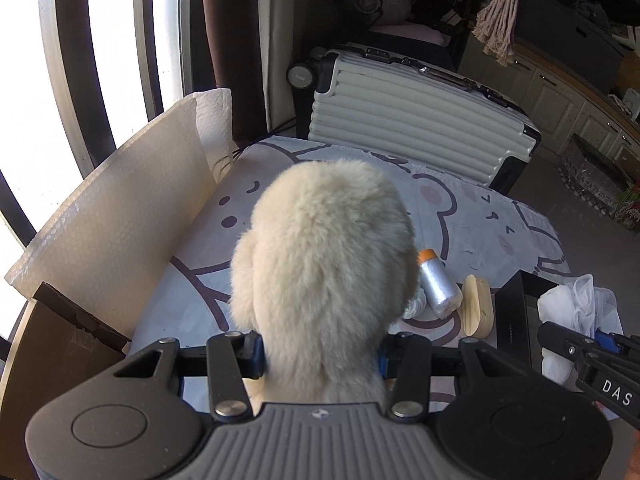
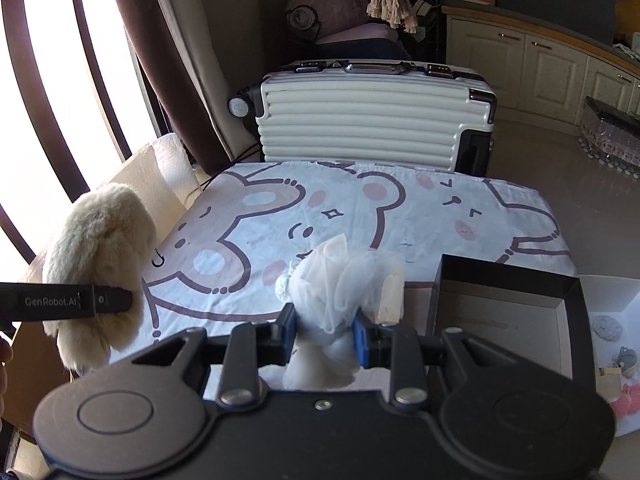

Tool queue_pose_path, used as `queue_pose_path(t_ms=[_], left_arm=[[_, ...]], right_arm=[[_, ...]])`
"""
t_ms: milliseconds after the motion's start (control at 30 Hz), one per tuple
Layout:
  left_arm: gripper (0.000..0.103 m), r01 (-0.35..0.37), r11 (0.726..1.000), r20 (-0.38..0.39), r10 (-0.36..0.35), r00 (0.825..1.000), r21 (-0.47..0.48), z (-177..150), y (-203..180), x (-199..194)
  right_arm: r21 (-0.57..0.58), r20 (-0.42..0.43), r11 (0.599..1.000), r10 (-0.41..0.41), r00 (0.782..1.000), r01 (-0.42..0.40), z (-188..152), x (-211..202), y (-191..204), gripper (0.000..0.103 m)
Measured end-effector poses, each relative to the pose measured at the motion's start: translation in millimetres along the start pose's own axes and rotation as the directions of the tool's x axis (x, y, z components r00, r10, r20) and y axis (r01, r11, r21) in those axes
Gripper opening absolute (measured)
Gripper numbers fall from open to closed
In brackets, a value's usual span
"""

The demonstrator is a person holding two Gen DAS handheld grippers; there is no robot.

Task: Organize objects
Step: 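Lift the bunny with the left tool while the right tool lifts the mesh puff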

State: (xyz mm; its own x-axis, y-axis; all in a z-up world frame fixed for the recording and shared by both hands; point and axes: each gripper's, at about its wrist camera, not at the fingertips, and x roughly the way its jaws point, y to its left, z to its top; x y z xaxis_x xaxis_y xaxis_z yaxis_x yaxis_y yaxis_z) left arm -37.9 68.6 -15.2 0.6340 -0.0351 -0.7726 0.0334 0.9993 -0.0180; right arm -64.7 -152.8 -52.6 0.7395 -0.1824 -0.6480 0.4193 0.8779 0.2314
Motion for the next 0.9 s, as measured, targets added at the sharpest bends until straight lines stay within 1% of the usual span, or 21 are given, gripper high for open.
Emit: queue_pose_path(t_ms=[200, 433, 900], left_arm=[[0.048, -0.001, 1.000, 0.005, 0.001, 1.000, 0.008, -3, 0, -9], [0.048, -0.019, 0.999, 0.017, 0.019, 1.000, 0.033, -5, -1, -13], [0.048, -0.020, 0.998, 0.017, 0.019, 1.000, 0.051, -6, -5, -7]], right_arm=[[0.020, 0.007, 1.000, -0.009, 1.000, 0.009, -2, -10, 0, 0.030], [0.036, 0.018, 0.999, -0.016, 1.000, 0.016, -1, -16, 1, 0.030], [0.025, 0.030, 0.999, -0.048, 0.998, 0.047, 1, -17, 2, 0.030]])
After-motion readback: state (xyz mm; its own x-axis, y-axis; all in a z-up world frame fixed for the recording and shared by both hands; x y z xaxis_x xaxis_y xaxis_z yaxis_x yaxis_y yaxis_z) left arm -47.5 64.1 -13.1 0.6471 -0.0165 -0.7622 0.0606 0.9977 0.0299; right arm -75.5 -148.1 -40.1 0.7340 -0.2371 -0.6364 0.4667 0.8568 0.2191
